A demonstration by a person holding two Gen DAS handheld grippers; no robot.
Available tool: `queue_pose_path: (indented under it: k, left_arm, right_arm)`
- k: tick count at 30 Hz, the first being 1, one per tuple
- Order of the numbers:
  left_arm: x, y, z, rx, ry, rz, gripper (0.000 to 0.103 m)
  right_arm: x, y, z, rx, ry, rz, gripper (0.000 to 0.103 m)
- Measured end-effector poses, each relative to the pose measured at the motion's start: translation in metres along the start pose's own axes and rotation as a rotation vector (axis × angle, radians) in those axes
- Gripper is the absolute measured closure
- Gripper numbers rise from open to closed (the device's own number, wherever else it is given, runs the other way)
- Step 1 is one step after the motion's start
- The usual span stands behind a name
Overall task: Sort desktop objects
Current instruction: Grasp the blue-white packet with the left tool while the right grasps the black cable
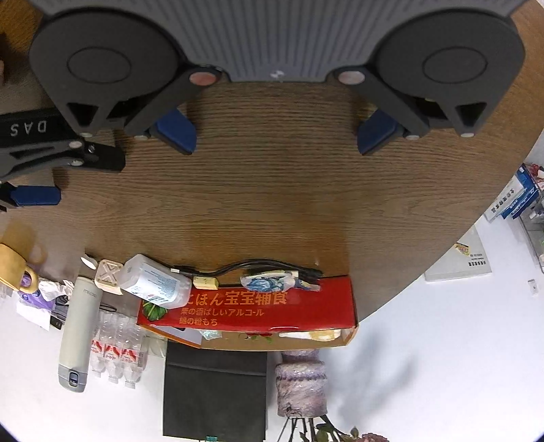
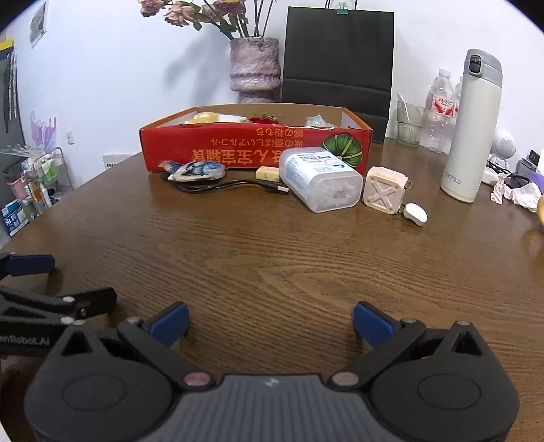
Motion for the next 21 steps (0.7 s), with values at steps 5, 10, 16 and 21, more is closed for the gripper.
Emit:
queue_pose_path:
  k: [5, 10, 16, 21]
  left_arm:
    - [0.004, -0.021, -0.011, 0.037, 0.046, 0.024, 0.0]
    - [-0.012, -0.07, -0.037, 0.085, 0.043, 0.097, 0.002]
    - [-0.065, -0.126, -0.037, 0.064, 0.098, 0.118, 0.033]
    - [-0.116, -0.139, -0.021, -0.054, 0.049, 0.04, 0.039]
  right_arm:
    - [0.003, -0.02, 0.002, -0.045, -0.085, 0.04, 0.008]
    - [-0.018, -0.06, -0.005, -0.032, -0.143, 0.068, 0.027]
    - [-0.064, -0.084, -0.009, -0.049, -0.166, 0.032, 0.047]
    - [-0.075, -0.076, -0.006, -0.09, -0.203, 0.023, 0.047]
Point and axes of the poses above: each gripper's, at about its wrist camera, not at the fingertips, and x roughly against the way its jaws point, z to its right, y to its underside, the point moved 8 cm from there along -x, roughly the way its jaws point, and after that the axes turned 6 degrees about -x, right-handed, at the moved point
